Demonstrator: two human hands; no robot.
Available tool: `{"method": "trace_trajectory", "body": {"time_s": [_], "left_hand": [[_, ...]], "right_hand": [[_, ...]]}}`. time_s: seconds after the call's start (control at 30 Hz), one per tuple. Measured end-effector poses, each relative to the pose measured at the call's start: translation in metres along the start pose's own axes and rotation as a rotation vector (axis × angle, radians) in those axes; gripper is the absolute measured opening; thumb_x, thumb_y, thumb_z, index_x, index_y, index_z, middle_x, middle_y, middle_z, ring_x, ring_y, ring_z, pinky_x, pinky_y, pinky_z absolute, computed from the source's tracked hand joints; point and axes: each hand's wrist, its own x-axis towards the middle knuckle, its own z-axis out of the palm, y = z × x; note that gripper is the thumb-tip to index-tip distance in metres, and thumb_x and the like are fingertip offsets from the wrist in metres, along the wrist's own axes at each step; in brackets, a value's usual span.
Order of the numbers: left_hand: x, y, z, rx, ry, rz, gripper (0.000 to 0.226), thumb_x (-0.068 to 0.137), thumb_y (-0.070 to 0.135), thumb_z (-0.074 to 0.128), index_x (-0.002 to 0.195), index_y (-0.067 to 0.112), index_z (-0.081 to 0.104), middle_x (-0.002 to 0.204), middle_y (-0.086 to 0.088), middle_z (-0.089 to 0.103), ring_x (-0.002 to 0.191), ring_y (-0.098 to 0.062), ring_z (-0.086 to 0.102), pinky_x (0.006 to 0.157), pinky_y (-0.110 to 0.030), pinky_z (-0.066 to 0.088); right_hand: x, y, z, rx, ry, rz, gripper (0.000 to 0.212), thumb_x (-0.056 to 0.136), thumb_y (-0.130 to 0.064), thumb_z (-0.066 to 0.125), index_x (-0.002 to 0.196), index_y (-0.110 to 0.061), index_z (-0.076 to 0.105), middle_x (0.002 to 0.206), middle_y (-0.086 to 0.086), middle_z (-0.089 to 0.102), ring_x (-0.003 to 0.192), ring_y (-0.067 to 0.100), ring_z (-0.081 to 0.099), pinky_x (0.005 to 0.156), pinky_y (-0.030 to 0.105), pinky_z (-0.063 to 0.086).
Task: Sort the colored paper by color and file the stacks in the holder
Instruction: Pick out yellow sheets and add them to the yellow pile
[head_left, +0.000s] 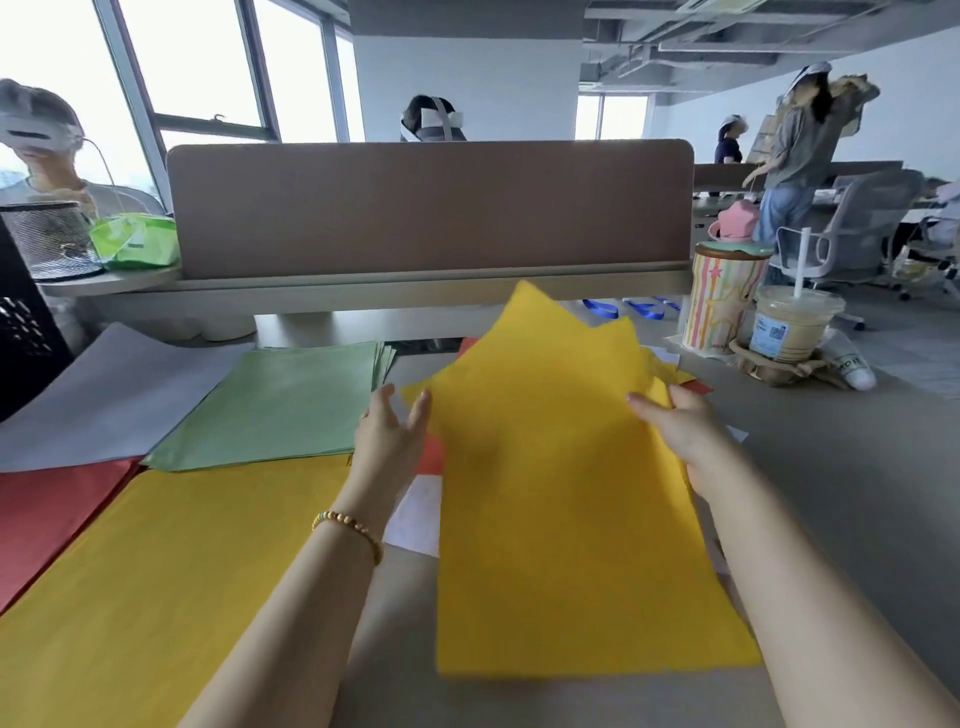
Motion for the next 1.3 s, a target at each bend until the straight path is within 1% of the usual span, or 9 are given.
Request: {"method": "trace_trajectory", "body": {"time_s": [0.13, 0.3, 0.47, 0.53, 0.73, 0.9, 1.03, 1.17, 1.3], "left_hand": [[-0.010, 0.012, -0.003, -0.232, -0.300, -0.142, 0.084, 0.071, 0.075, 0.051, 0.123, 0.009, 0.049, 0.115, -0.011, 0.056, 0.104, -0.026, 0.056, 0.088, -0.039, 0.045], [-0.017, 0.010, -0.001, -0.311, -0.398, -0.321, 0.036, 0.092, 0.020, 0.058, 0.121, -0.001, 0.058, 0.093, -0.010, 0.069, 0.083, -0.026, 0.066, 0.087, -0.044, 0.053], [-0.018, 0.009, 0.000, -0.521, -0.250, -0.464, 0.022, 0.099, 0.017, 0.045, 0.116, 0.004, 0.051, 0.097, -0.013, 0.063, 0.083, -0.028, 0.062, 0.078, -0.045, 0.051], [-0.018, 0.008, 0.000, -0.585, -0.264, -0.516, 0.032, 0.100, 0.019, 0.043, 0.128, 0.004, 0.047, 0.111, -0.017, 0.061, 0.094, -0.032, 0.062, 0.081, -0.047, 0.051], [-0.022, 0.011, -0.004, -0.284, -0.385, -0.340, 0.019, 0.097, 0.004, 0.042, 0.094, 0.015, 0.057, 0.088, -0.008, 0.065, 0.079, -0.024, 0.063, 0.066, -0.034, 0.053], [-0.006, 0.002, -0.015, -0.353, -0.087, -0.345, 0.011, 0.096, 0.005, 0.046, 0.099, 0.006, 0.056, 0.079, -0.009, 0.058, 0.071, -0.022, 0.056, 0.073, -0.033, 0.046], [0.003, -0.005, -0.028, -0.611, 0.061, -0.475, 0.034, 0.095, 0.014, 0.053, 0.123, -0.005, 0.049, 0.099, -0.012, 0.057, 0.089, -0.027, 0.057, 0.084, -0.033, 0.046], [0.007, -0.011, -0.026, -0.721, 0.080, -0.533, 0.039, 0.093, 0.019, 0.057, 0.123, -0.005, 0.049, 0.100, -0.012, 0.061, 0.076, -0.023, 0.058, 0.076, -0.032, 0.048], [0.006, -0.010, -0.020, -0.668, 0.073, -0.518, 0.030, 0.092, 0.019, 0.058, 0.116, 0.002, 0.051, 0.091, -0.010, 0.059, 0.077, -0.023, 0.057, 0.081, -0.032, 0.046]], "right_hand": [[0.005, 0.008, 0.006, 0.155, 0.088, 0.108, 0.030, 0.091, -0.032, 0.059, 0.118, -0.020, 0.057, 0.122, 0.005, 0.060, 0.111, 0.028, 0.057, 0.098, 0.048, 0.046], [0.004, 0.008, 0.014, 0.200, 0.101, 0.193, 0.049, 0.095, -0.047, 0.045, 0.133, -0.017, 0.048, 0.123, 0.002, 0.054, 0.118, 0.028, 0.053, 0.096, 0.039, 0.046], [0.002, 0.011, 0.013, 0.012, -0.021, 0.254, 0.054, 0.097, -0.047, 0.037, 0.137, -0.011, 0.046, 0.138, 0.007, 0.050, 0.123, 0.027, 0.049, 0.102, 0.040, 0.042], [-0.002, 0.011, 0.016, -0.067, -0.141, 0.255, 0.048, 0.098, -0.043, 0.039, 0.127, -0.008, 0.055, 0.127, 0.005, 0.057, 0.107, 0.024, 0.057, 0.084, 0.032, 0.050], [-0.010, 0.010, 0.026, 0.039, -0.389, 0.177, 0.027, 0.098, -0.030, 0.045, 0.103, -0.014, 0.067, 0.110, 0.007, 0.067, 0.098, 0.021, 0.063, 0.094, 0.034, 0.048], [-0.001, 0.016, 0.029, -0.247, -0.067, -0.053, 0.027, 0.099, -0.025, 0.041, 0.108, -0.011, 0.062, 0.090, -0.003, 0.065, 0.094, 0.022, 0.061, 0.084, 0.035, 0.048], [0.009, 0.023, 0.032, -0.488, 0.085, -0.174, 0.029, 0.097, -0.017, 0.042, 0.123, -0.015, 0.055, 0.122, 0.004, 0.060, 0.112, 0.021, 0.055, 0.084, 0.029, 0.044], [0.019, 0.020, 0.049, -0.880, -0.098, -0.141, 0.060, 0.092, -0.049, 0.047, 0.140, -0.015, 0.037, 0.146, 0.011, 0.037, 0.135, 0.031, 0.034, 0.107, 0.044, 0.033], [0.019, 0.021, 0.063, -1.150, -0.282, -0.069, 0.074, 0.088, -0.063, 0.041, 0.143, -0.013, 0.029, 0.149, 0.017, 0.029, 0.139, 0.035, 0.027, 0.110, 0.046, 0.027]]}}
